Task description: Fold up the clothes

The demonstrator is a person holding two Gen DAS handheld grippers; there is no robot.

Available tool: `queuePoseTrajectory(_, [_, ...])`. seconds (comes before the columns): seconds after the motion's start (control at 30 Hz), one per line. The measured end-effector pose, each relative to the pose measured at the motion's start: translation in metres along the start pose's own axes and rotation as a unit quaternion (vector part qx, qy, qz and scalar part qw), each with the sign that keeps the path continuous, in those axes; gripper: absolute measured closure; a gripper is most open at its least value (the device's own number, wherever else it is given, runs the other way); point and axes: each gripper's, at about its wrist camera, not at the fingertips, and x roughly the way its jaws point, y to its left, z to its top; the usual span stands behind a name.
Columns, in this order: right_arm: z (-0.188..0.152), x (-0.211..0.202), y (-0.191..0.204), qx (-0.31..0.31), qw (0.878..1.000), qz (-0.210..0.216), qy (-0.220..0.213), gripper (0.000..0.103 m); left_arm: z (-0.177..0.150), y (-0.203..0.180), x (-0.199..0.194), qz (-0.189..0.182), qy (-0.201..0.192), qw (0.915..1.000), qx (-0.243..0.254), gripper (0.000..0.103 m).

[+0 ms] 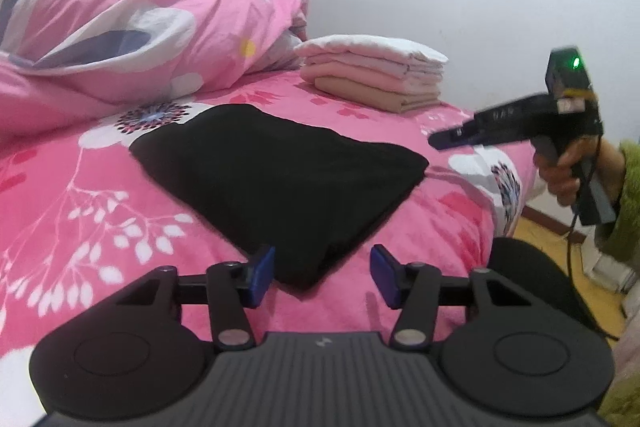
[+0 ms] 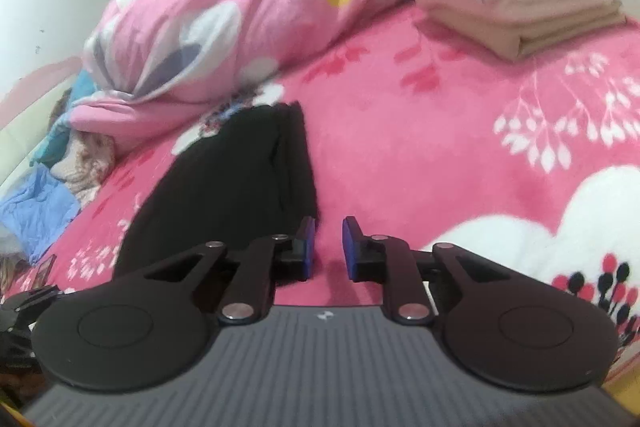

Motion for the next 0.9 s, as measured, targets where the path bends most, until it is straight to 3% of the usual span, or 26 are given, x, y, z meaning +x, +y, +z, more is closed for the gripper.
queuePoseTrajectory(0.13, [-0.005,0.006,0.038,-0.095,0.992,0.086,0.013,0.088,0.0,-0.006,0.004,0.007,0.005,0.9995,0.029,0.071])
queuePoseTrajectory(0.27, [-0.013,0.021,0.072,-0.181,0.969,0.164,0.047,0.088,-0.002,-0.014,0.007,0.021,0.014,0.9964,0.082,0.08])
queuePoseTrajectory(0.37, [-0.013,0.034,0.09,-0.224,0.954,0.191,0.062,0.09,-0.004,-0.012,0.008,0.027,0.02,0.9951,0.093,0.092])
queuePoseTrajectory(0.5, [-0.018,0.065,0.099,-0.259,0.941,0.172,0.136,0.096,-0.006,-0.005,0.009,0.024,0.02,0.9956,0.088,0.096])
queuePoseTrajectory(0.6, [-0.014,0.063,0.103,-0.285,0.922,0.18,0.193,0.096,-0.008,-0.003,0.008,0.019,0.019,0.9956,0.089,0.097])
queuePoseTrajectory(0.67, [-0.004,0.058,0.108,-0.293,0.917,0.182,0.201,0.097,-0.009,-0.001,0.008,0.016,0.018,0.9955,0.092,0.097])
queuePoseTrajectory(0.8, [0.016,0.063,0.118,-0.292,0.924,0.193,0.157,0.097,-0.008,0.001,0.007,0.008,0.02,0.996,0.087,0.097])
queuePoseTrajectory(0.9, [0.01,0.084,0.122,-0.294,0.911,0.218,0.192,0.097,-0.009,0.004,0.004,-0.001,0.024,0.9969,0.075,0.097])
